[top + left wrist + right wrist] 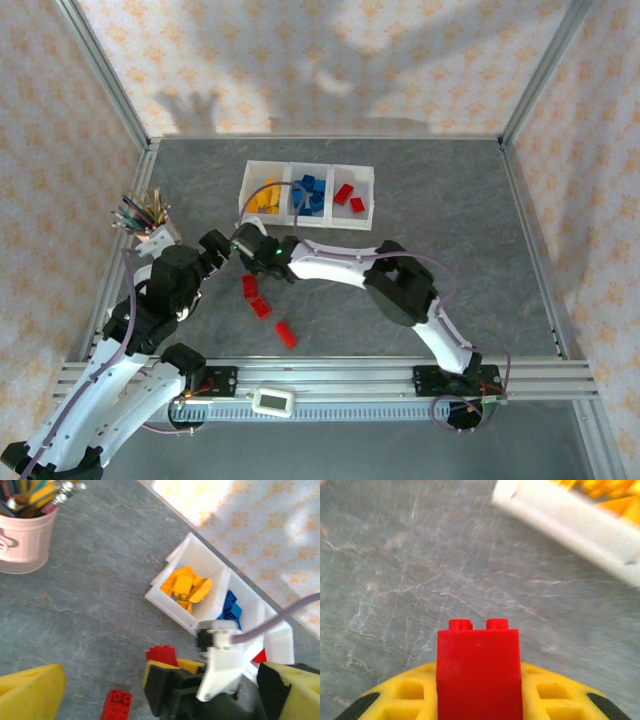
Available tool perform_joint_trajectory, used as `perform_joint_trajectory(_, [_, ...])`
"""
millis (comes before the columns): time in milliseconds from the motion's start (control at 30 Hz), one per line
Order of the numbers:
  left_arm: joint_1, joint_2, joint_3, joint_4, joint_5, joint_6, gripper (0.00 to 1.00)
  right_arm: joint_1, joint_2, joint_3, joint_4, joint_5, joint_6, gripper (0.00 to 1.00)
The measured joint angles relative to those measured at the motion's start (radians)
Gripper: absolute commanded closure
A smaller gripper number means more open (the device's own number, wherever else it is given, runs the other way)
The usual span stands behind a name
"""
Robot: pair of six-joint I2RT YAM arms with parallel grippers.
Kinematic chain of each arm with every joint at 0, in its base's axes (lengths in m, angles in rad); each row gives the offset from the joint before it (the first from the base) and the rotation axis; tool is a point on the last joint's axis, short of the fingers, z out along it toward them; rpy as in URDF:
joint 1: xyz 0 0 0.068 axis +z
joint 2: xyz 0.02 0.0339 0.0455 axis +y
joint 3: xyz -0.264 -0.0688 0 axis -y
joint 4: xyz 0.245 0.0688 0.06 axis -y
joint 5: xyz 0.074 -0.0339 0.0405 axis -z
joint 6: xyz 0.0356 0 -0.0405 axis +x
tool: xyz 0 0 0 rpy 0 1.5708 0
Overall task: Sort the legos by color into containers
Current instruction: Pick up the lego from the middle-left of the table, then place the lego in the container.
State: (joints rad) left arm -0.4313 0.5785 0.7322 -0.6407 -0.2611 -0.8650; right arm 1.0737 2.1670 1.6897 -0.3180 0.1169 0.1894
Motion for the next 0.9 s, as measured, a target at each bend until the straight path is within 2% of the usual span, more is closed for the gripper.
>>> perform_joint_trajectory(200, [0.000, 0.087, 0.000, 0.105, 0.105, 0.041, 0.01, -0.103, -0.292, -0.223, 0.061, 0.040, 0.035, 0.75])
perform_joint_trajectory(367, [0.000, 0.197, 0.000, 0.215, 0.208, 0.079, 0.01, -0.250, -0.418, -0.339, 0.079, 0.077, 0.059, 0.75])
perform_joint_trajectory(567, [0.000, 0.313, -0.002, 0.338, 0.303, 0.108, 0.01, -0.422, -0.409, -0.360, 0.080, 0.101, 0.061, 0.74])
perform_joint_trajectory(700, [0.000, 0.367, -0.002, 0.389, 0.333, 0.116, 0.01, -0.463, -0.332, -0.311, 0.080, 0.104, 0.038, 0.72])
perform_joint_trajectory(900, [0.000, 0.399, -0.002, 0.422, 0.339, 0.133, 0.01, -0.484, -0.169, -0.178, 0.072, 0.095, 0.002, 0.50])
